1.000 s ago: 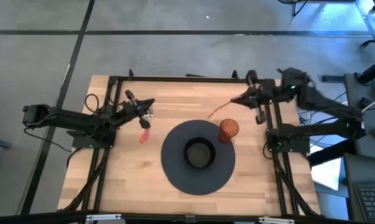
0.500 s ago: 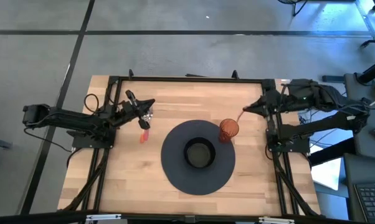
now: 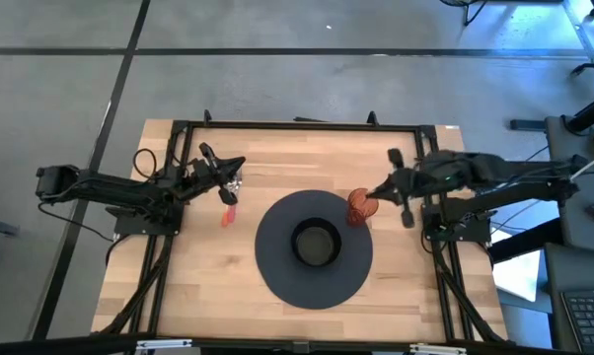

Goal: Pick & Place Utensil
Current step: Put the orange straw into the orange cup on the blue mat

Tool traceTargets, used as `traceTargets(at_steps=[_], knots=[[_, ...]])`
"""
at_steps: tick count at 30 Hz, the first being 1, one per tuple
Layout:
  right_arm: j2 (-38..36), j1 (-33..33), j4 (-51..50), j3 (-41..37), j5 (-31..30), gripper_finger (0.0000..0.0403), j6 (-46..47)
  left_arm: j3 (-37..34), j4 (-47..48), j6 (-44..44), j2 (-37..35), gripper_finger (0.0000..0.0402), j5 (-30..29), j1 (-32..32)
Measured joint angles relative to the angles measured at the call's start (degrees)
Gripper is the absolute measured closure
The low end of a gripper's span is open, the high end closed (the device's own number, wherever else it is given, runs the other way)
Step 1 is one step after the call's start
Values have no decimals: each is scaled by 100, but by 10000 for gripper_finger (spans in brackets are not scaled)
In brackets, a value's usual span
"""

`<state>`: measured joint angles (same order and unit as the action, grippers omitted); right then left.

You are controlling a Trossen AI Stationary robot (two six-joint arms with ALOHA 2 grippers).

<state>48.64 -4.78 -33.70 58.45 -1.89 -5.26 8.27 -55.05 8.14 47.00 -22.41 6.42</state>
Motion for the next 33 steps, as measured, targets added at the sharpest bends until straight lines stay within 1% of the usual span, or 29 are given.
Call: traceTargets(at_steps=[5, 9, 15, 17, 21, 24, 30, 33], knots=[[0, 2, 544, -760, -4, 402, -297, 2, 0, -4, 0, 398, 0, 1], [-4, 45, 768, -1043, -2, 402, -383, 2, 0, -2, 0, 397, 0, 0], [-9, 101, 779, -1059, -20, 402, -80, 2, 0, 5, 2, 398, 0, 0], [-9, 101, 779, -1059, -165, 402, 159, 2, 0, 5, 2, 398, -1, 2], [-4, 101, 774, -1061, -666, 402, 744, 2, 0, 2, 2, 398, -1, 2], [-3, 103, 770, -1061, -778, 402, 928, 2, 0, 5, 2, 398, -2, 2], [153, 220, 529, -1073, -778, 402, 959, 2, 0, 8, 2, 398, -2, 0], [267, 243, 646, -1188, -803, 402, 856, 2, 0, 9, 2, 398, -2, 1]])
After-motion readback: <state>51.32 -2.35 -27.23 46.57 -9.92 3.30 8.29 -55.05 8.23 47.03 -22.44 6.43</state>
